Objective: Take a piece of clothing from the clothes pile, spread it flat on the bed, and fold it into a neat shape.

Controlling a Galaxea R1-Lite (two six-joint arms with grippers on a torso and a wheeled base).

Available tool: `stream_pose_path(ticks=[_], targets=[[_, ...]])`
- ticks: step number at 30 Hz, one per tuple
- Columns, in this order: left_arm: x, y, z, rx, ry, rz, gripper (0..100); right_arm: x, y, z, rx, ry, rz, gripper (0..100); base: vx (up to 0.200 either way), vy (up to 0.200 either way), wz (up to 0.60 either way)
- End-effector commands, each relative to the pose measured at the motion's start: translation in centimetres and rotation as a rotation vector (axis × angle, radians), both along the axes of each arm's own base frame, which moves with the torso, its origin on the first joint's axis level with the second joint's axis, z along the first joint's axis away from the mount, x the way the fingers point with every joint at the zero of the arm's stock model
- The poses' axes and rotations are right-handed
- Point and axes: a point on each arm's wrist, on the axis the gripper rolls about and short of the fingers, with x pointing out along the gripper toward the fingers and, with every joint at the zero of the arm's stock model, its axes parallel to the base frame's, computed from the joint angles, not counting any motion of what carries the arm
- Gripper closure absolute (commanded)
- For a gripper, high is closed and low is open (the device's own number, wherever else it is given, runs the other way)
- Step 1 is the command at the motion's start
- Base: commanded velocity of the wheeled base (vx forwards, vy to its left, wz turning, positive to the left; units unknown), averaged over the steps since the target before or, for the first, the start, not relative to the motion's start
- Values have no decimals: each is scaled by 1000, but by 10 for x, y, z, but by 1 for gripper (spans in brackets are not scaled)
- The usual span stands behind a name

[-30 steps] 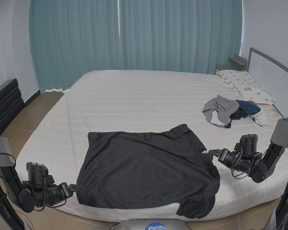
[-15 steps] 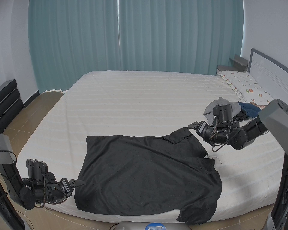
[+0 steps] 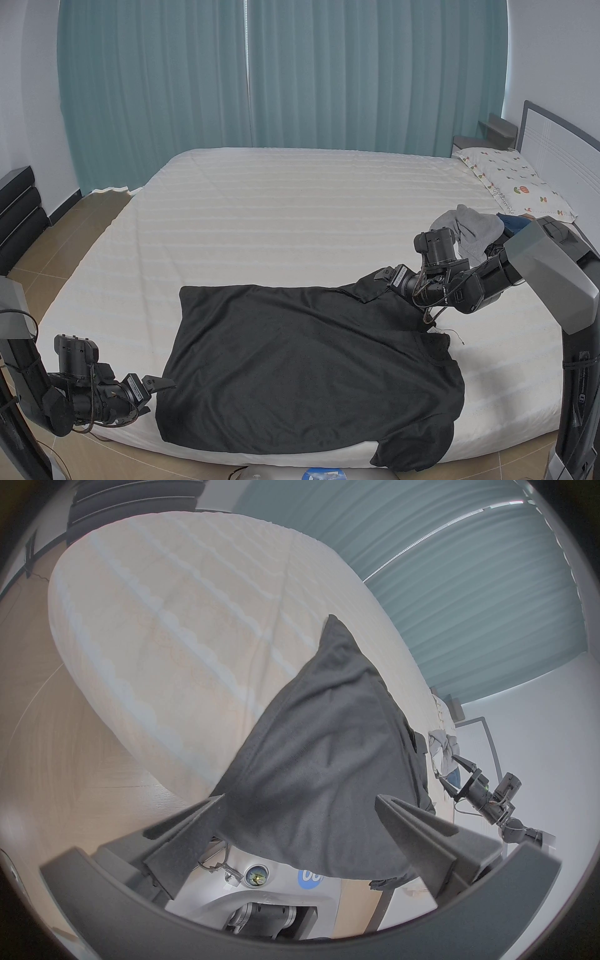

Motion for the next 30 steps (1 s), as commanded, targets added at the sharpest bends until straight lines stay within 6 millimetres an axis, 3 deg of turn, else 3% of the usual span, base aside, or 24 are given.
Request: stream_pose_path(ticks=[1, 5, 9, 17, 30], targets=[[2, 4, -2, -5, 6, 16, 0, 8, 7, -7, -4, 16, 7, 0, 0, 200, 0], [5, 9, -5, -3, 10, 37, 0, 17, 11, -17, -12, 28, 10, 0, 0, 200, 0], [5, 8, -8, 1, 26, 31, 0, 27, 11, -21, -16, 40, 3, 0, 0, 0, 0], [6, 8, -16, 3, 25, 31, 0, 49, 10, -49, -26, 75, -13, 0, 0, 0, 0], [5, 8, -17, 4, 28, 32, 0, 67, 7, -55, -19, 60, -33, 0, 0, 0, 0]])
